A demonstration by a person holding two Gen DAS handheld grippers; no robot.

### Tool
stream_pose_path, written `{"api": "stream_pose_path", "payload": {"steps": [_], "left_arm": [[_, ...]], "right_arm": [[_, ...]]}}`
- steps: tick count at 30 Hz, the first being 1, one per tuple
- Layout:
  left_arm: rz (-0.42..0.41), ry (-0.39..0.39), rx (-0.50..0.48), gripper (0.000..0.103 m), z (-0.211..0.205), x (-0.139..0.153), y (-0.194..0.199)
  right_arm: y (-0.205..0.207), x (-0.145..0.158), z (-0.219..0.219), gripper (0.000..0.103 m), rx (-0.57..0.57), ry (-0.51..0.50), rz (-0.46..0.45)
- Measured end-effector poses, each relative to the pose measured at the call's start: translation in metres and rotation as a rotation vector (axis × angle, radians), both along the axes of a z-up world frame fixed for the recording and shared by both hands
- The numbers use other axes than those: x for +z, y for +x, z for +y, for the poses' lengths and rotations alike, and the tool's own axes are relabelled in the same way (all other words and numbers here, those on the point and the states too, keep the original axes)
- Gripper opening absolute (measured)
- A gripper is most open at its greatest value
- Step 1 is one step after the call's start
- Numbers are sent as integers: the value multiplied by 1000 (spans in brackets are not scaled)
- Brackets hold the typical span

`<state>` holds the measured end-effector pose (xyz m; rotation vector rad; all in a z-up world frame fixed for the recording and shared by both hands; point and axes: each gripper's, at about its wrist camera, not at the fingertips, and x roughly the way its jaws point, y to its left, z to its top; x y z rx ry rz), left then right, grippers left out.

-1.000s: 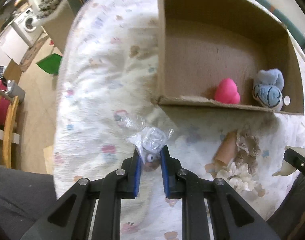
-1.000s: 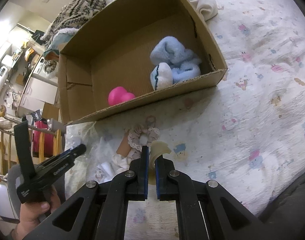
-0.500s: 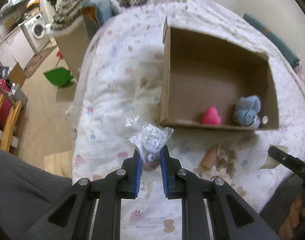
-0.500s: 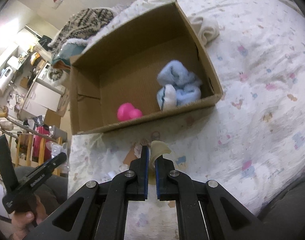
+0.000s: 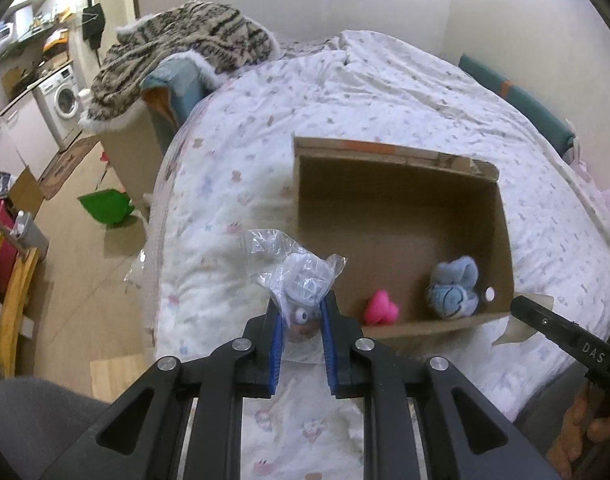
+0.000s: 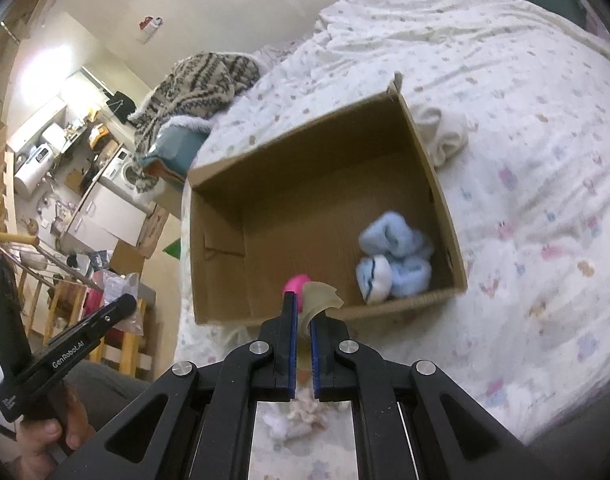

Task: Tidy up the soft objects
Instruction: 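Lower the plastic bag and beige pad into the box and open both tools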

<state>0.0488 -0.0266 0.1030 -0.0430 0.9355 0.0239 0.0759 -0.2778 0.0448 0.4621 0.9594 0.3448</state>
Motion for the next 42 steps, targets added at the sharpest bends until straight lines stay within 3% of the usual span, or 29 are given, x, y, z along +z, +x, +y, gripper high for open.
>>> {"api": "stream_pose_path", "payload": {"steps": [8, 17, 20, 29, 31, 42], "left_arm": [[1, 26, -59, 16, -25, -7, 28], [41, 44, -95, 16, -37, -43, 62], [47, 81, -131, 16, -43, -57, 69], [100, 37, -111, 16, -31, -95, 83], [106, 10, -107, 16, -29, -99, 84], [111, 30, -139, 16, -40, -104, 84]], "right_arm": [[26, 10, 5, 7, 8, -42, -51], [55, -16, 3, 7, 16, -93, -44], [61, -30, 4, 7, 15, -90, -19], [67, -58, 8, 8, 8, -115, 60], [67, -62, 8, 8, 10, -128, 72], [71, -70, 18, 8, 49, -171, 90]]}}
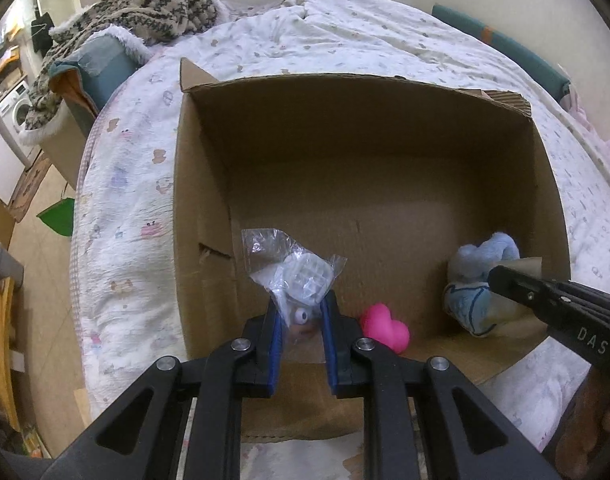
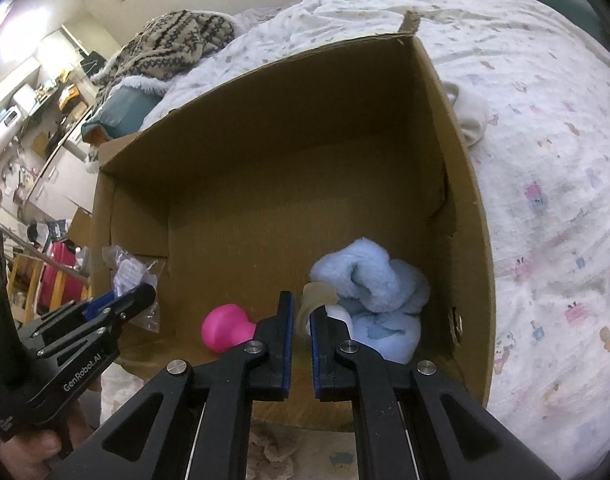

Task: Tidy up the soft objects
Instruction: 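Lower the plastic bag and beige pad into the box and open both tools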

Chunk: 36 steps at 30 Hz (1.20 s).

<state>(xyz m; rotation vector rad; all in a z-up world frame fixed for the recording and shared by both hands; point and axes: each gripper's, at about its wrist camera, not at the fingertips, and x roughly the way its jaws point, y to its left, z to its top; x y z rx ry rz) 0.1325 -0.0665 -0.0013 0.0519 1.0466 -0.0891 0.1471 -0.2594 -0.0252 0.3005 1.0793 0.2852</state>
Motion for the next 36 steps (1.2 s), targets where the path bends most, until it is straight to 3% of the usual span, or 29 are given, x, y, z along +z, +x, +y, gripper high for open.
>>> {"api": "stream_pose_path", "payload": {"steps": [12, 15, 21, 22, 23, 24, 28, 29, 36], "left_arm": [[9, 9, 0, 17, -3, -4, 0], [12, 11, -1, 17, -4, -4, 0], [19, 15, -3, 19, -6, -6, -1], [21, 14, -3, 21, -6, -6, -1], [22, 13, -3, 24, -6, -6, -1], [22, 13, -3, 26, -6, -6, -1], [11, 14, 3, 56, -7, -4, -3], [3, 14, 6, 60, -7, -3, -4], [4, 18, 6, 60, -5, -2, -4]], "right_arm": [[2, -1, 12, 8, 61, -43, 5], [2, -1, 16, 13, 72, -64, 1], [2, -4, 16, 33, 80, -37, 23], [3, -4, 14, 46, 75, -23, 25], [3, -3, 13, 68, 70, -3, 26], [3, -2, 10, 76, 58, 17, 23], [4, -1, 7, 79, 45, 45, 30], [5, -2, 6, 79, 45, 66, 41], [6, -4, 2, 79, 33, 97, 59]]}}
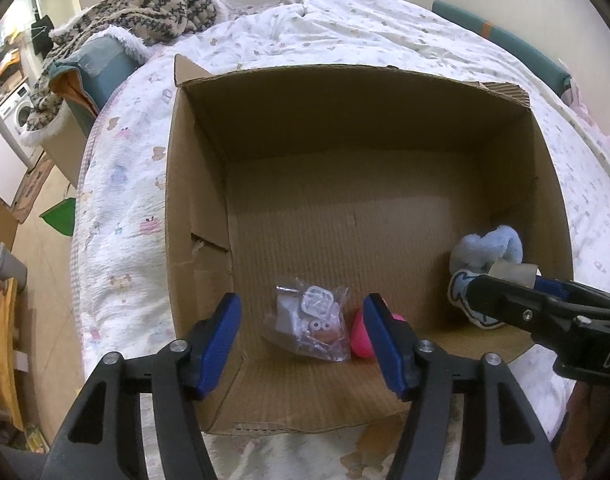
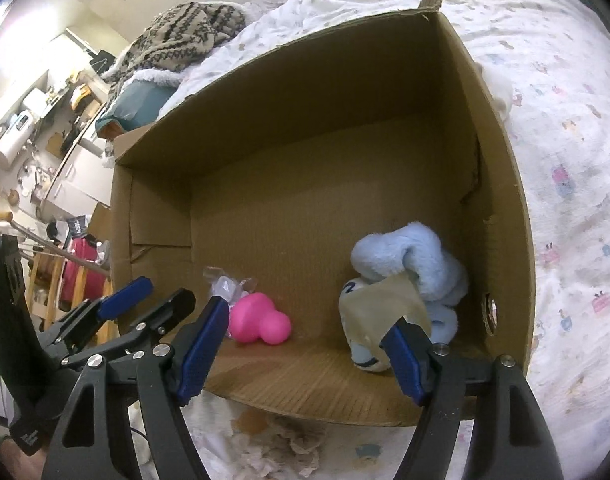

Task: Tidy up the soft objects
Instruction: 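Lower the plastic bag and beige pad into the box and open both tools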

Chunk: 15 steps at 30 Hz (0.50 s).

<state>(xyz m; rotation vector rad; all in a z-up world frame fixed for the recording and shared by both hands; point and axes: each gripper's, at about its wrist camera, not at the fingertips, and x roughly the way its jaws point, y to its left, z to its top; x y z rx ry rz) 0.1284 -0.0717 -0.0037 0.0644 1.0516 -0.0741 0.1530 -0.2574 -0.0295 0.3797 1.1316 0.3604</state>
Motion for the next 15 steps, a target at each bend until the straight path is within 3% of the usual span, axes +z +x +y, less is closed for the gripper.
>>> {"api": "stream_pose_path", "payload": {"steps": [15], "left_arm": [[-20, -10, 6, 60, 7, 11, -10]], "right_arm": [[-15, 5, -14, 79, -51, 11, 22]]}}
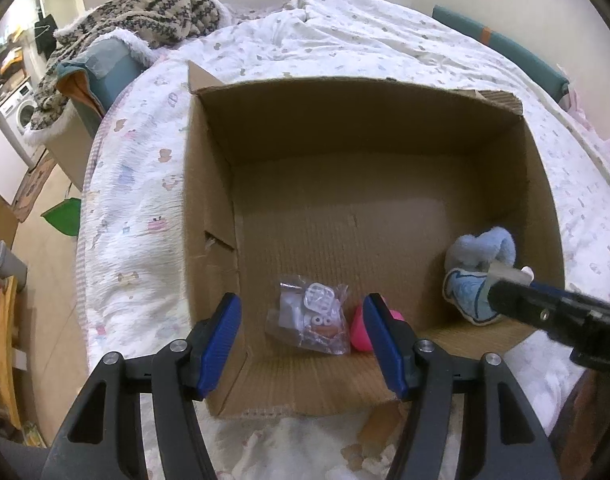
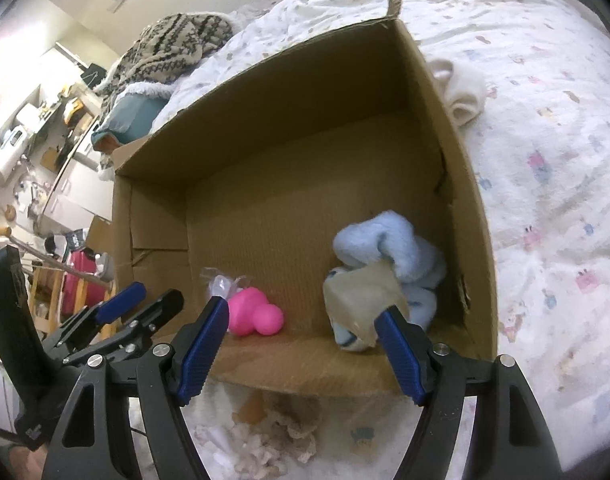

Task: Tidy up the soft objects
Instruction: 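Lower the plastic bag and beige pad into the box and open both tools, then withdraw both tools from the box toward the scrunchies and white socks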

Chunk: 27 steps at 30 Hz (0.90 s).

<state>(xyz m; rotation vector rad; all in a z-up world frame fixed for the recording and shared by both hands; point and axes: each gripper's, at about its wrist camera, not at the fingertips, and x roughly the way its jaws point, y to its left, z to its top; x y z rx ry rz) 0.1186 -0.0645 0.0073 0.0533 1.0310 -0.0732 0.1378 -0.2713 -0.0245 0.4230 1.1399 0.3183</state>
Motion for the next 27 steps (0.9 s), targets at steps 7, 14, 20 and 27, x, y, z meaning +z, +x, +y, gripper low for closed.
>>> {"api": "stream_pose_path", "payload": {"steps": [7, 14, 20, 27], "left_arm": [[-35, -21, 6, 60, 11, 17, -19], [-34, -36, 67, 60, 29, 22, -37], [-39, -53, 102, 60, 38, 26, -53], [-32, -65, 111, 60, 42, 28, -73]], "right_arm": [[-18, 10, -6, 79, -17, -15, -15], [-36, 19, -17, 79, -42, -5, -27], [-49, 14, -29, 79, -84, 60, 16], [-67, 12, -40, 79, -125, 178, 28]]}}
